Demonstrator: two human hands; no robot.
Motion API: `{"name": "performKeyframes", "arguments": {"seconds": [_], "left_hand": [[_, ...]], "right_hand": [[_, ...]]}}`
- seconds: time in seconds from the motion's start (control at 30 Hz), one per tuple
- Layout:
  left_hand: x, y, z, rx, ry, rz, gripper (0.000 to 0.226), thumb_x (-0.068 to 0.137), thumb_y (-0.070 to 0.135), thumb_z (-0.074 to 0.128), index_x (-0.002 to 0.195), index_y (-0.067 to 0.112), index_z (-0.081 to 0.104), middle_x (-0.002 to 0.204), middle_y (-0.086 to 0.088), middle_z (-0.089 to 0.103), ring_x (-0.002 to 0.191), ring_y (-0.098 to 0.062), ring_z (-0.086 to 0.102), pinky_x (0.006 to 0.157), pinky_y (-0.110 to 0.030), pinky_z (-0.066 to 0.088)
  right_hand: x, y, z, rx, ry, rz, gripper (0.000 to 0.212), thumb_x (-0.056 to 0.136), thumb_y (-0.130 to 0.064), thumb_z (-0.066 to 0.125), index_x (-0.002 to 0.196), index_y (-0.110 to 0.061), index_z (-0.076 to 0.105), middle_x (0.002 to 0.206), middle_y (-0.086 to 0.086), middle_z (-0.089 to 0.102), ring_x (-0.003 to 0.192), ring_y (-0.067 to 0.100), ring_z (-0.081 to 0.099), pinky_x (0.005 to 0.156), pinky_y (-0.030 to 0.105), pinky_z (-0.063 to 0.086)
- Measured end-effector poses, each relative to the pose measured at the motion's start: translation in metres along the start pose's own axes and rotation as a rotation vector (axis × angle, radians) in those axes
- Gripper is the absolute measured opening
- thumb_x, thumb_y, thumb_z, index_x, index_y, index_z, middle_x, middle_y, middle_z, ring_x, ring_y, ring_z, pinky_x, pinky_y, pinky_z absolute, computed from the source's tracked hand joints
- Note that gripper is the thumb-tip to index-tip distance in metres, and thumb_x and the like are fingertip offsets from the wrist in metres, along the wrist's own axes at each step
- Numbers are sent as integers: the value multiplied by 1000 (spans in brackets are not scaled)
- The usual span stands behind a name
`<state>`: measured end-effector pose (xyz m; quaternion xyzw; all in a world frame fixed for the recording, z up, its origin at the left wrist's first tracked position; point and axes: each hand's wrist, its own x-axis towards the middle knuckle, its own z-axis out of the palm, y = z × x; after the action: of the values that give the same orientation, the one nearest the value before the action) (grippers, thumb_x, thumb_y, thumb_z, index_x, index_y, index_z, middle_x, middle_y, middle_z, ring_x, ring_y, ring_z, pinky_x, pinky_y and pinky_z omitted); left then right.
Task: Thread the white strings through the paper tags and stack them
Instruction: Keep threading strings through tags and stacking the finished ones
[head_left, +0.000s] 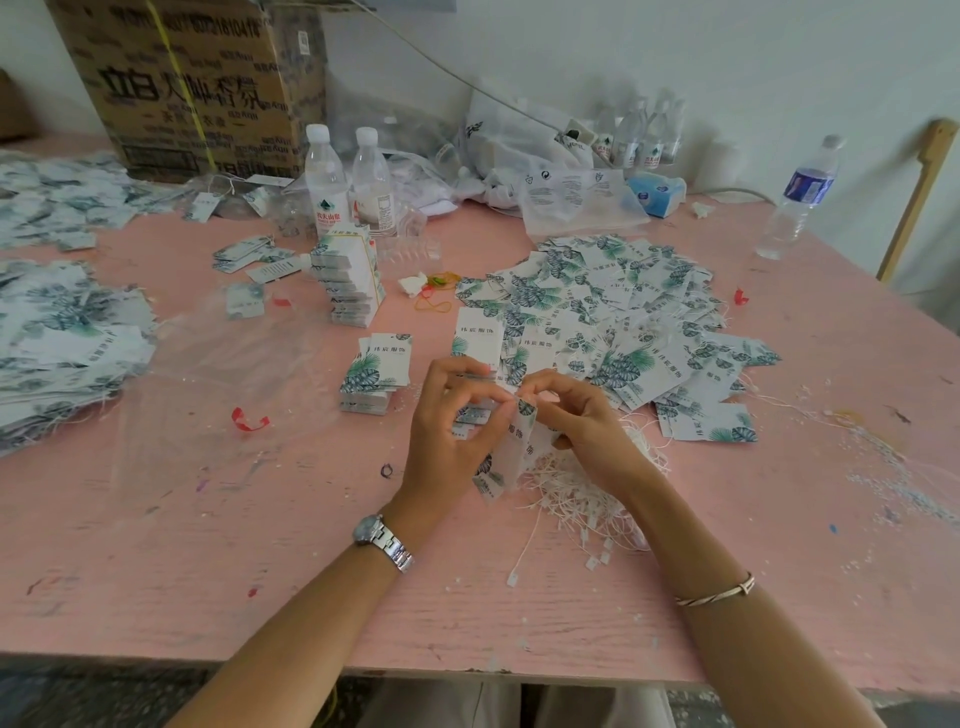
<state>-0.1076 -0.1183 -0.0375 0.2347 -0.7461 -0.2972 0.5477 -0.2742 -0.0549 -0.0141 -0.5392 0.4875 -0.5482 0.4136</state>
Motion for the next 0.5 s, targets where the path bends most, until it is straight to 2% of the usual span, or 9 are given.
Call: {"name": "performKeyframes", "arguments": {"seconds": [0.13, 0.2, 0.27, 0.3, 0.4, 0.5], "left_hand": [[0, -1, -2, 11, 34, 10, 18, 81, -7, 75, 85, 8, 66, 100, -7, 59, 92, -17, 59, 81, -22, 47], [0, -3, -3, -4, 56, 9, 14, 82, -2, 72, 80, 7, 62, 92, -6, 62, 90, -22, 62, 81, -27, 48], [0, -3, -3, -32, 66, -19, 10, 84, 10, 68, 78, 5, 61, 87, -3, 67, 87, -22, 65, 79, -32, 48], [-1, -2, -2, -49, 69, -31, 12, 84, 14, 66, 78, 6, 61, 85, -2, 69, 87, -18, 66, 79, -30, 48], [-2, -2, 0, -65, 66, -61, 11, 85, 14, 65, 79, 5, 61, 84, 1, 72, 84, 0, 64, 78, -8, 41], [-2, -4, 1, -99, 71, -97, 10, 88, 13, 63, 84, 5, 61, 86, 9, 74, 85, -1, 66, 75, -9, 41]], "right_hand": [[5, 4, -5, 155, 96, 19, 15, 93, -9, 58, 104, -18, 65, 70, -10, 45, 53, 4, 32, 48, 15, 30], [9, 4, -9, 293, 139, 34, 25, 85, 0, 50, 103, -12, 63, 75, -5, 46, 53, 6, 28, 47, 17, 26], [11, 5, -13, 318, 181, 44, 32, 85, 11, 42, 101, -8, 62, 82, -3, 52, 52, 6, 31, 46, 17, 27], [11, 5, -15, 297, 193, 50, 34, 85, 14, 40, 100, -7, 62, 83, -3, 55, 52, 6, 33, 47, 17, 28], [11, 7, -17, 184, 207, 52, 33, 86, 16, 42, 98, -7, 63, 82, -2, 59, 58, 8, 41, 52, 17, 34], [10, 8, -20, 21, 198, 45, 32, 90, 17, 46, 98, -6, 66, 83, 4, 62, 64, 9, 47, 59, 17, 39]]}}
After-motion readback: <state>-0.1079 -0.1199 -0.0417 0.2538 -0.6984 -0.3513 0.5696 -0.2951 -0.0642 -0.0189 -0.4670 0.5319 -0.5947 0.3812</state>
